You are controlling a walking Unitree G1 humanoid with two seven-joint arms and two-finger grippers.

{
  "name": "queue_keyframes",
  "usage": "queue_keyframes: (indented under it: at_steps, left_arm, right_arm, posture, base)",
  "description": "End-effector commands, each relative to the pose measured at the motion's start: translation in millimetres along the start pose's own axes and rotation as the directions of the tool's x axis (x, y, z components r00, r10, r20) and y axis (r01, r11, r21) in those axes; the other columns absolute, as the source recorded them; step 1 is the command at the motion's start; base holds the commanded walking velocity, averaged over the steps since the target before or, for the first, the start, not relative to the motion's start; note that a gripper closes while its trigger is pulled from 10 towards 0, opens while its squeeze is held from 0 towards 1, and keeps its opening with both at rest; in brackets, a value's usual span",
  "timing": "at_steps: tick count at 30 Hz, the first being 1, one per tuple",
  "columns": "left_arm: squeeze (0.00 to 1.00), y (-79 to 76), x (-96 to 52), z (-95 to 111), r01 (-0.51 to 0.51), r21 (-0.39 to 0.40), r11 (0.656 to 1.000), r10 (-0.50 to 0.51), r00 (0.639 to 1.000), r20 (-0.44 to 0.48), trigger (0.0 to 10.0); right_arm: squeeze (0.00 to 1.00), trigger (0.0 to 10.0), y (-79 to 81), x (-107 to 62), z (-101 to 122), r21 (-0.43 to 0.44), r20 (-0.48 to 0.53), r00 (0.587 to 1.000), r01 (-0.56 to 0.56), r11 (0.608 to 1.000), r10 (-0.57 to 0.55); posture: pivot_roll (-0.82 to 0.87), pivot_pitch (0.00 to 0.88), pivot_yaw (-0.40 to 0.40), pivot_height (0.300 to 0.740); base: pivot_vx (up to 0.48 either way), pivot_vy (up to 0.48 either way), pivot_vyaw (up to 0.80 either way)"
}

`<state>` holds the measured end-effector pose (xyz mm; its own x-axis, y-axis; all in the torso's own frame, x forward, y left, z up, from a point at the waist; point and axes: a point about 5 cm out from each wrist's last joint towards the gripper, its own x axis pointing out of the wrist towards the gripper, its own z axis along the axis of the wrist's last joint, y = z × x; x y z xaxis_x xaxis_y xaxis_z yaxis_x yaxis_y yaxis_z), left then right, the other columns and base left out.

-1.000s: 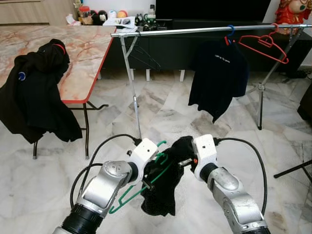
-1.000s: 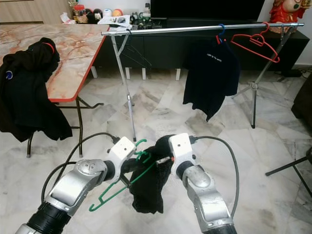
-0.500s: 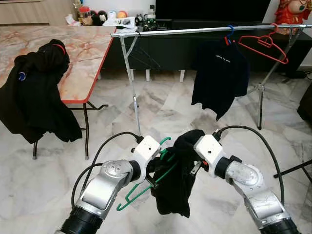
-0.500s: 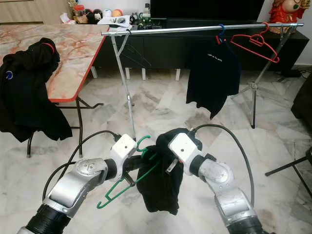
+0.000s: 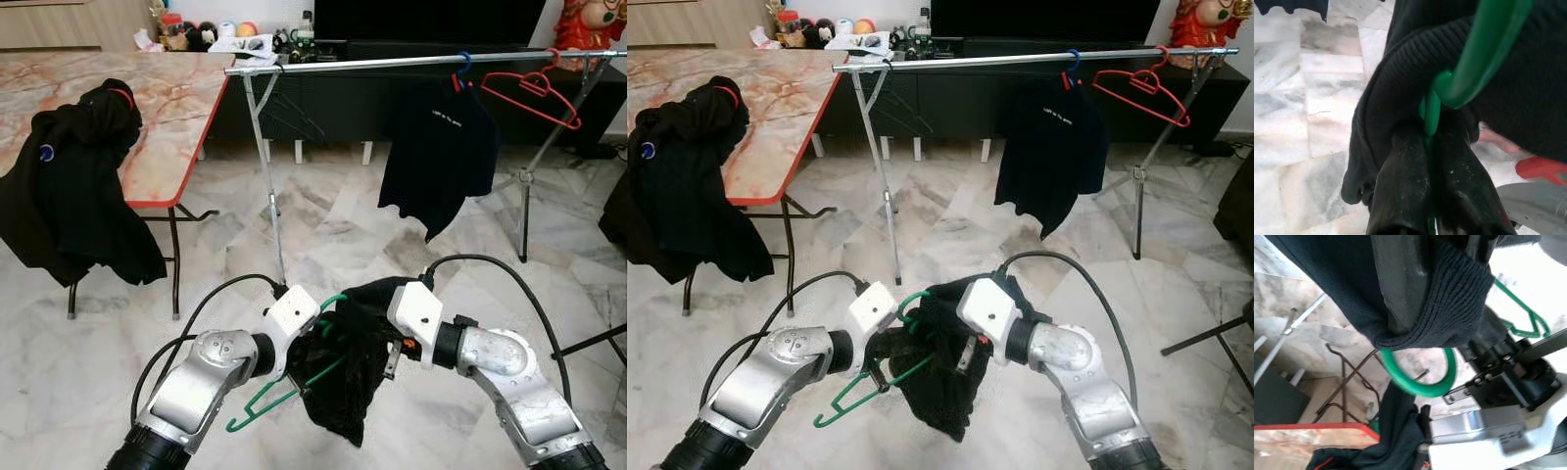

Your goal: Hang hanger

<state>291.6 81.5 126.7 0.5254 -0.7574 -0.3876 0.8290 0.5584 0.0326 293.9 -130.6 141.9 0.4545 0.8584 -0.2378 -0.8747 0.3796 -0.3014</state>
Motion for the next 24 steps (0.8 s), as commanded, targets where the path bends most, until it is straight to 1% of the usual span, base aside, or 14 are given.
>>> queue_keyframes:
  at_steps: [1, 3, 4, 5, 6, 10, 15, 18, 20, 21, 24]
  left_arm:
    - [0.00, -2.6, -0.9, 11.2, 0.011, 0.033, 0.999, -0.013, 0.999, 0.050, 10.0]
    - [0.00, -2.6, -0.5, 11.4, 0.010, 0.032, 0.999, -0.012, 0.999, 0.052, 10.0]
    - [0.00, -2.5, -0.4, 11.5, 0.010, 0.032, 0.999, -0.011, 0.999, 0.053, 10.0]
    - [0.00, -2.3, -0.2, 11.7, 0.008, 0.030, 1.000, -0.010, 0.998, 0.056, 10.0]
    - [0.00, -1.8, -0.1, 12.4, 0.004, 0.027, 1.000, -0.006, 0.998, 0.061, 10.0]
    - [0.00, -0.9, 0.4, 14.1, -0.005, 0.019, 1.000, 0.003, 0.997, 0.075, 10.0]
    - [0.00, 1.7, -0.5, 14.4, -0.024, 0.012, 1.000, 0.023, 0.996, 0.087, 10.0]
    - [0.00, 2.9, -1.1, 14.5, -0.034, 0.007, 0.999, 0.033, 0.995, 0.094, 10.0]
    - [0.00, 4.5, -1.9, 15.0, -0.042, 0.001, 0.999, 0.041, 0.994, 0.100, 10.0]
    - [0.00, 5.8, -2.1, 14.7, -0.050, 0.003, 0.999, 0.050, 0.994, 0.099, 10.0]
    - [0.00, 7.7, -2.6, 14.4, -0.065, 0.004, 0.998, 0.065, 0.993, 0.102, 10.0]
  right_arm:
    - [0.00, 10.0, 9.8, 5.7, 6.9, -0.037, 0.037, 0.997, -0.069, 0.997, 0.070]
    - [0.00, 10.0, 9.7, 4.7, 5.7, -0.032, 0.031, 0.997, -0.074, 0.997, 0.075]
    - [0.24, 10.0, 10.0, 4.4, 5.9, -0.030, 0.032, 0.996, -0.077, 0.997, 0.078]
    - [0.56, 10.0, 10.3, 4.0, 6.1, -0.022, 0.032, 0.996, -0.082, 0.996, 0.083]
    - [1.00, 10.0, 10.5, 3.6, 6.0, -0.016, 0.029, 0.996, -0.086, 0.996, 0.087]
    - [1.00, 10.0, 10.4, 1.9, 2.3, -0.022, -0.005, 0.996, -0.086, 0.996, 0.085]
    - [1.00, 10.0, 11.4, -1.2, -10.6, -0.038, -0.093, 0.993, -0.078, 0.996, 0.074]
    - [1.00, 10.0, 12.2, -2.2, -10.2, -0.030, -0.088, 0.993, -0.078, 0.996, 0.075]
    - [1.00, 10.0, 12.2, -4.4, -11.1, -0.034, -0.109, 0.991, -0.076, 0.997, 0.072]
    - [1.00, 10.0, 10.9, -6.8, -13.2, -0.040, -0.132, 0.990, -0.063, 0.997, 0.057]
    - [1.00, 10.0, 7.5, -10.9, -14.8, -0.034, -0.142, 0.990, -0.029, 0.999, 0.024]
  posture:
    - [0.07, 0.100, 0.021, 0.740]
    - [0.07, 0.101, 0.021, 0.740]
    - [0.07, 0.101, 0.021, 0.740]
    - [0.07, 0.101, 0.021, 0.740]
    - [0.06, 0.102, 0.020, 0.740]
    - [0.06, 0.104, 0.019, 0.740]
    - [0.06, 0.111, 0.017, 0.740]
    - [0.06, 0.113, 0.016, 0.740]
    - [0.06, 0.114, 0.015, 0.740]
    - [0.06, 0.115, 0.013, 0.740]
    - [0.06, 0.116, 0.013, 0.740]
  base:
    - [0.000, 0.000, 0.00]
    - [0.000, 0.000, 0.00]
    - [0.000, 0.000, 0.00]
    - [0.000, 0.000, 0.00]
    - [0.000, 0.000, 0.00]
    - [0.000, 0.000, 0.00]
    - [0.000, 0.000, 0.00]
    - [0.000, 0.000, 0.00]
    - [0.000, 0.000, 0.00]
    - [0.000, 0.000, 0.00]
    - [0.000, 0.000, 0.00]
